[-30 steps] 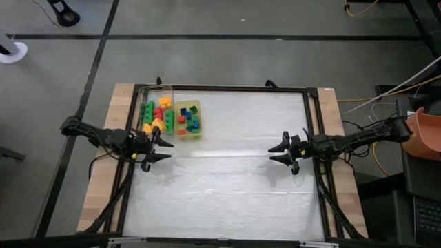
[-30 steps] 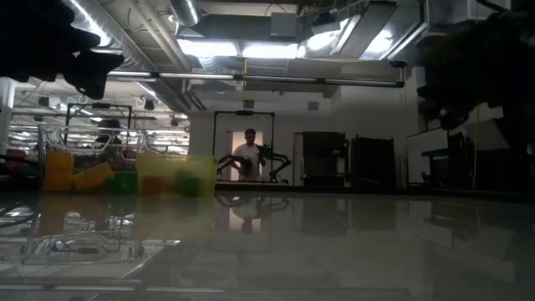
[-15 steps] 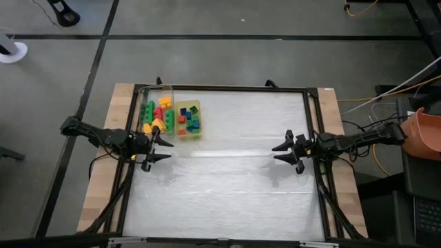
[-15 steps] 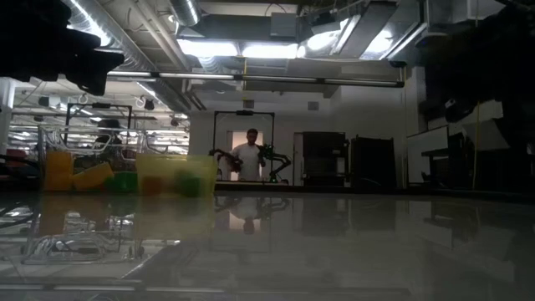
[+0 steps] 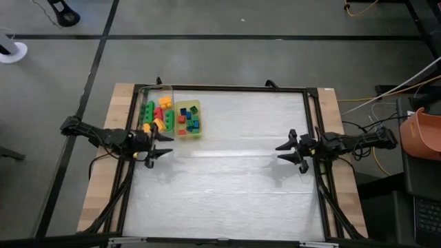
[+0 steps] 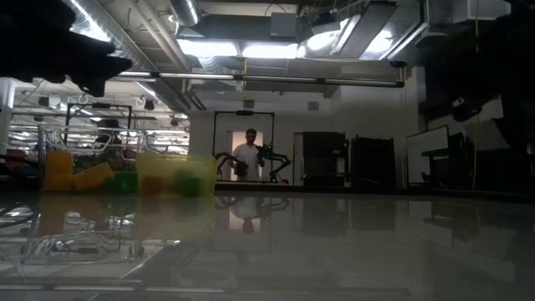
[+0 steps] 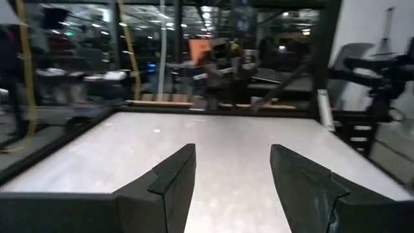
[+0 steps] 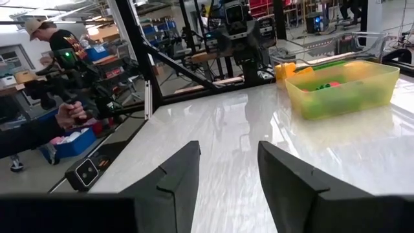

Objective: Sort blocks by size
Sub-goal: Return to Home Position

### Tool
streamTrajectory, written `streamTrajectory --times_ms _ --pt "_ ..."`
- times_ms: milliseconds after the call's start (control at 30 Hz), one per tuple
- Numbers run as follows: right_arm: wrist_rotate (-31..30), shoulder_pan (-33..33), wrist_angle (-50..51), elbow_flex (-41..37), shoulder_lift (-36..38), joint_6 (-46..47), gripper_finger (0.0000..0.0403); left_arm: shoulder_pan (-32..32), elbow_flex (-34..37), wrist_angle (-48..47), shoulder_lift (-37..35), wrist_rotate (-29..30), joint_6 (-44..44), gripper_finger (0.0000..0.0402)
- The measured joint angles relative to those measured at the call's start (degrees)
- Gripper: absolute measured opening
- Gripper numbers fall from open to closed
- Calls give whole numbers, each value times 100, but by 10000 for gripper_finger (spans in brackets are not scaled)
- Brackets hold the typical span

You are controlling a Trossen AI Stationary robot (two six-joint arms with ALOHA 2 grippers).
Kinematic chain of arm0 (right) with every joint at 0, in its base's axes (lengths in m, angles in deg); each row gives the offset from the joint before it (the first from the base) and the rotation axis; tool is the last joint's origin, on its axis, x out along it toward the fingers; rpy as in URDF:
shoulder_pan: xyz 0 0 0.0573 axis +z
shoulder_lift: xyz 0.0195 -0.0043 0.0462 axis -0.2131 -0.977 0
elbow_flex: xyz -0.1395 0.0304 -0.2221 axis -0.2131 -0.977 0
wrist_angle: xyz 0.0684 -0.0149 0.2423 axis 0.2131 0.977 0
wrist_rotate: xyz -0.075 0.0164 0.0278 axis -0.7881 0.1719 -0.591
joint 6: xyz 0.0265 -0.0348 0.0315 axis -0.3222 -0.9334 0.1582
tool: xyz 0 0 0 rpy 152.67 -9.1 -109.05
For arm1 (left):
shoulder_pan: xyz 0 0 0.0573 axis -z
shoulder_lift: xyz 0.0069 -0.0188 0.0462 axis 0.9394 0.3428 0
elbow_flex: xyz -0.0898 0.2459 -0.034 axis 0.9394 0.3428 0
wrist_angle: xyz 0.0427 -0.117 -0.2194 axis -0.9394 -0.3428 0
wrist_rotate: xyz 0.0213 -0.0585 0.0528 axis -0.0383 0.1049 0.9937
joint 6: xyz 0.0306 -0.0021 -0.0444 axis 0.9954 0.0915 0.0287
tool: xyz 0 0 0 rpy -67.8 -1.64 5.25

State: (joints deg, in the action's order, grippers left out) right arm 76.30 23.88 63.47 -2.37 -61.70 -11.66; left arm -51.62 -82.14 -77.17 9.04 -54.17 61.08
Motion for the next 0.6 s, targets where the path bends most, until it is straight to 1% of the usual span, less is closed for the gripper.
streamTrajectory --times_ms 100,200,600 --pt "1 0 57 -2 152 -79 156 -30 0 21 0 288 180 187" --pt "2 0 60 -2 247 -123 156 -192 0 34 0 542 243 187" --pt "7 2 83 -4 256 -123 156 -1365 2 32 0 500 265 187"
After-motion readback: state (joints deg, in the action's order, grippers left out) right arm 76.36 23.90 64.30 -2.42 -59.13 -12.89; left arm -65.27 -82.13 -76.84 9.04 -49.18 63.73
